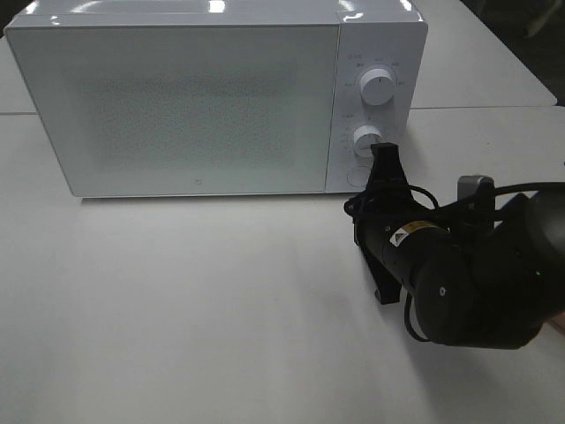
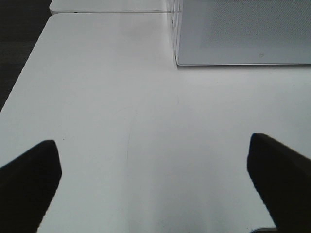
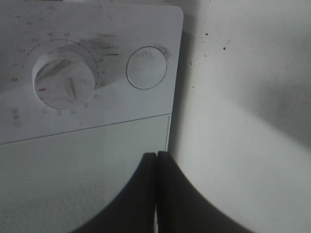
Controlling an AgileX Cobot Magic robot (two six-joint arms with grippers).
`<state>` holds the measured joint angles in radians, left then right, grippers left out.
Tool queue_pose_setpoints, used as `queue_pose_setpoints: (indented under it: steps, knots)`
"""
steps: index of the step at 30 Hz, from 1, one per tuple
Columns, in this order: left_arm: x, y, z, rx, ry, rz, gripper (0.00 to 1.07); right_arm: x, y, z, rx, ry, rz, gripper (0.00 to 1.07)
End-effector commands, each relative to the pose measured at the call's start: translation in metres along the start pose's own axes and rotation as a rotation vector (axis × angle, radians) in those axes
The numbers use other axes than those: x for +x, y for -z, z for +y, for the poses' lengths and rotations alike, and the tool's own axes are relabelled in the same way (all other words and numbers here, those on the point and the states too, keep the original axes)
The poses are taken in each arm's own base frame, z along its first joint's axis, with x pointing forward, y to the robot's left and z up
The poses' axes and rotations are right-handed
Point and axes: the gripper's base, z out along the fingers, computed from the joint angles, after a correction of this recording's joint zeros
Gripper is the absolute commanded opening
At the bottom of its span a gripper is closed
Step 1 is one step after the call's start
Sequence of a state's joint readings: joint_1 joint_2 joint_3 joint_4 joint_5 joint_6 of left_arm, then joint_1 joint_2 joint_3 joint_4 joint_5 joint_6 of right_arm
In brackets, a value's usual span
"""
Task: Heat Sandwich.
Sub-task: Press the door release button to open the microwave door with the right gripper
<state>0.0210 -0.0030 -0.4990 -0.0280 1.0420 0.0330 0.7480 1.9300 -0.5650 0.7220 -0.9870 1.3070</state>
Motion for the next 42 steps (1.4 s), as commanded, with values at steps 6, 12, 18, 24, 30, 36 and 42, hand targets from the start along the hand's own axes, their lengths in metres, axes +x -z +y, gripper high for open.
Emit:
queue_pose_setpoints:
  steps: [6, 12, 18, 24, 30, 36, 42]
  knots:
    - [0.002, 0.003, 0.0, -0.002, 0.004, -0.032, 1.02, -0.002, -0.025, 0.011, -0.023, -0.004, 0.003, 0.01]
    - [0.002, 0.003, 0.0, -0.002, 0.003, -0.031, 1.02, -0.009, -0.039, 0.015, -0.009, -0.011, -0.023, 0.01]
    - [0.002, 0.003, 0.0, -0.002, 0.001, -0.031, 1.02, -0.01, -0.05, 0.013, 0.01, -0.017, -0.024, 0.01]
    - [0.002, 0.003, 0.0, -0.002, 0.001, -0.031, 1.02, -0.016, -0.066, 0.015, 0.001, -0.033, -0.051, 0.0]
    - [0.002, 0.003, 0.0, -0.002, 0.0, -0.031, 1.02, -0.019, -0.073, 0.017, 0.0, -0.042, -0.062, 0.0]
    - [0.002, 0.003, 0.0, -0.002, -0.001, -0.031, 1.01, -0.019, -0.08, 0.016, 0.006, -0.05, -0.068, 0.0]
    - [0.002, 0.003, 0.0, -0.002, -0.002, -0.031, 1.01, -0.021, -0.081, 0.018, -0.017, -0.055, -0.086, 0.0]
